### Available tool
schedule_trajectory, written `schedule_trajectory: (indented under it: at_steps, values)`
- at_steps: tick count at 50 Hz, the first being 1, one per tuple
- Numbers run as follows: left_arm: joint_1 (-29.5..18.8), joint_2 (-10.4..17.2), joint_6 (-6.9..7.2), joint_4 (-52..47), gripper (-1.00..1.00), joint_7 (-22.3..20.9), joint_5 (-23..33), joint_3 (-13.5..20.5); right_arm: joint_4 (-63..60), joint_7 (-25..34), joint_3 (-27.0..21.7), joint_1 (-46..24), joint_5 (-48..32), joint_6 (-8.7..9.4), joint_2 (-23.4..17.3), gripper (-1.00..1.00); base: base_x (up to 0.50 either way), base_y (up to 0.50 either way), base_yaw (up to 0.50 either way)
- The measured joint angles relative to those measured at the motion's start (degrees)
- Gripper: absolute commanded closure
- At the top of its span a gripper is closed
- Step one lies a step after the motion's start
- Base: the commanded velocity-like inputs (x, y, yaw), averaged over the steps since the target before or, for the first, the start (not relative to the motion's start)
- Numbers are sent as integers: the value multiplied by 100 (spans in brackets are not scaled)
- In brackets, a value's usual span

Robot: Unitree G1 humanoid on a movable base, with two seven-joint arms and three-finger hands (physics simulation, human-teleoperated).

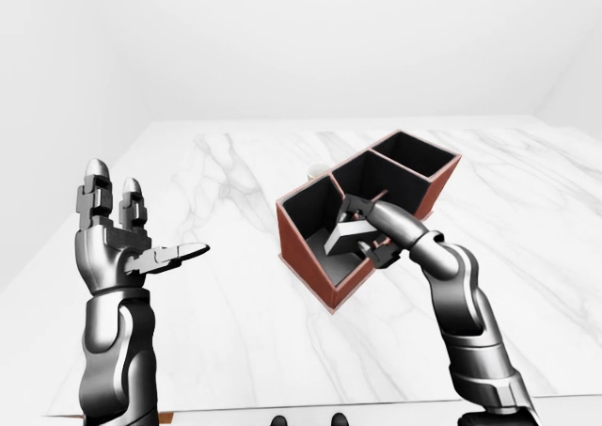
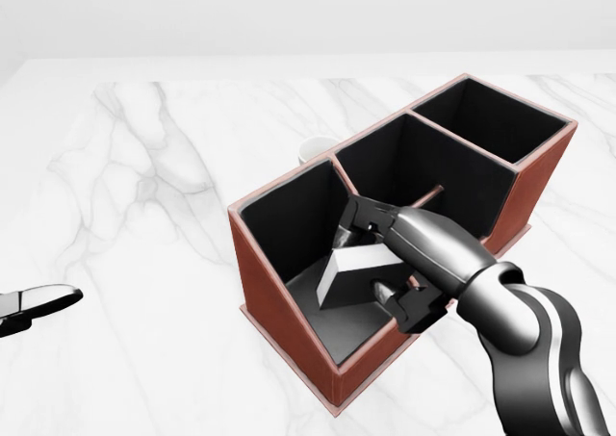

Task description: Pick up the book and place it in the left compartment of the caddy.

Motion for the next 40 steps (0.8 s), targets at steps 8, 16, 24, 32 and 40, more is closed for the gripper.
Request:
schedule_trajectory:
  at_steps: [8,16,24,32,40]
  values:
    - [0,-1,0,-11,-100,0,-5,4,143,0,18,-65,-67,0,28,100,0,0,0]
    - [-4,8,0,-19,-100,8,-22,23,253,0,41,-133,-127,0,51,100,0,0,0]
    - [-8,13,0,-16,-100,11,-29,30,357,0,52,-174,-155,0,81,100,0,0,0]
    - [-12,21,0,-33,-100,20,-43,41,518,0,48,-209,-134,0,101,100,0,0,0]
    - [-16,26,0,-50,-100,26,-56,50,764,0,42,-234,-76,0,121,100,0,0,0]
